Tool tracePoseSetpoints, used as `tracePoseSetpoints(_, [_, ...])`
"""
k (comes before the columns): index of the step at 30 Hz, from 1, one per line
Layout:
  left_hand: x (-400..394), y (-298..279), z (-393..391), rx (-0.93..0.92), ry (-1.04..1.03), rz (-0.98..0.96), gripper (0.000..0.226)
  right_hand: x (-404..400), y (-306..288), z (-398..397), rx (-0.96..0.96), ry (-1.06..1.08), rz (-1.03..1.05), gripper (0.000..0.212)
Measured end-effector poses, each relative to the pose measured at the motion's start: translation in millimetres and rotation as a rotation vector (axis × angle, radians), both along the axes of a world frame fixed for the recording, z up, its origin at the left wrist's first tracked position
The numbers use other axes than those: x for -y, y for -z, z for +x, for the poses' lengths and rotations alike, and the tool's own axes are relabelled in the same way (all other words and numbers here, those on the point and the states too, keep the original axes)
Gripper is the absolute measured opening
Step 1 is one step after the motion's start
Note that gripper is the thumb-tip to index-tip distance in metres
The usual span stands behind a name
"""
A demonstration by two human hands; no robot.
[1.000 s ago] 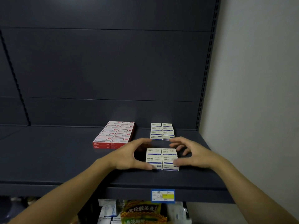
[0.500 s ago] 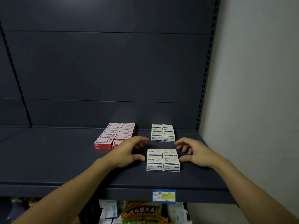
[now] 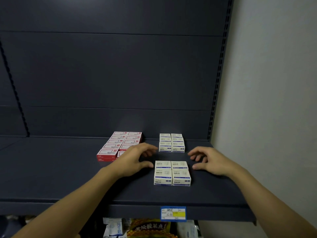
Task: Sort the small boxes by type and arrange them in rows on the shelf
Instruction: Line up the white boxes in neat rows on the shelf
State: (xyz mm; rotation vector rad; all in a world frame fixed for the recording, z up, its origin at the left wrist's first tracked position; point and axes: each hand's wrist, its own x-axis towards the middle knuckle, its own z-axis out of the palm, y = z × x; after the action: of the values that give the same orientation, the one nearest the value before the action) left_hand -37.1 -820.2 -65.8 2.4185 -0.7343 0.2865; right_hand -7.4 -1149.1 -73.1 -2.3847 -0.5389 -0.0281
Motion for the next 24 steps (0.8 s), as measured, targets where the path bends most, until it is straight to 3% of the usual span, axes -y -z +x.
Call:
tracePoseSetpoints(5, [15,-12,32,0.098,-0.08,0.039,0.034,-7,4,25,0.046,0.163,0.039,0.034])
tracePoseSetpoints(12, [49,-10,86,0.109,-0.248,0.101,0.024,-38,-4,56,0.055,0.334,0.149,0.014])
tracePoseSetpoints(24, [56,-11,98,0.014,-0.259,0.139,0.02,-59,-7,64,0.015,0.384,0.161,0.027])
